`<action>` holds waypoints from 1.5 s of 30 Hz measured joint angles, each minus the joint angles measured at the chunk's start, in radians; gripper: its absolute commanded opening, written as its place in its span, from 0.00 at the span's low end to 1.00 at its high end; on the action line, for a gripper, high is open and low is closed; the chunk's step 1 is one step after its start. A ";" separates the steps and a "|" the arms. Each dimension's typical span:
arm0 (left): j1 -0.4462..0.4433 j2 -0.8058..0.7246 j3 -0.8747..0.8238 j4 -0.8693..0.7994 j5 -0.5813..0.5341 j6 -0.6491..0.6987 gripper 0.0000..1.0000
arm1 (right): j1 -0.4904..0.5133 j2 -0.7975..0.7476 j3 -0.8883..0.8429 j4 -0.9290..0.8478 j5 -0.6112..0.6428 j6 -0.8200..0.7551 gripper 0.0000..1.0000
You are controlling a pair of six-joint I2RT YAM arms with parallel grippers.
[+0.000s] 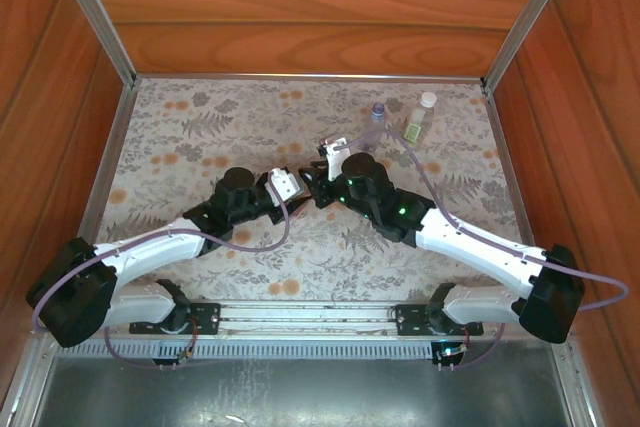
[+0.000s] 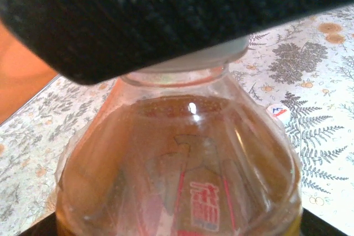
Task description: Screw on the bottle caps
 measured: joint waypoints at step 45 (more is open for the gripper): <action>0.029 -0.145 -0.279 0.125 -0.047 -0.241 1.00 | -0.317 0.750 0.631 -0.028 -0.048 -0.321 0.28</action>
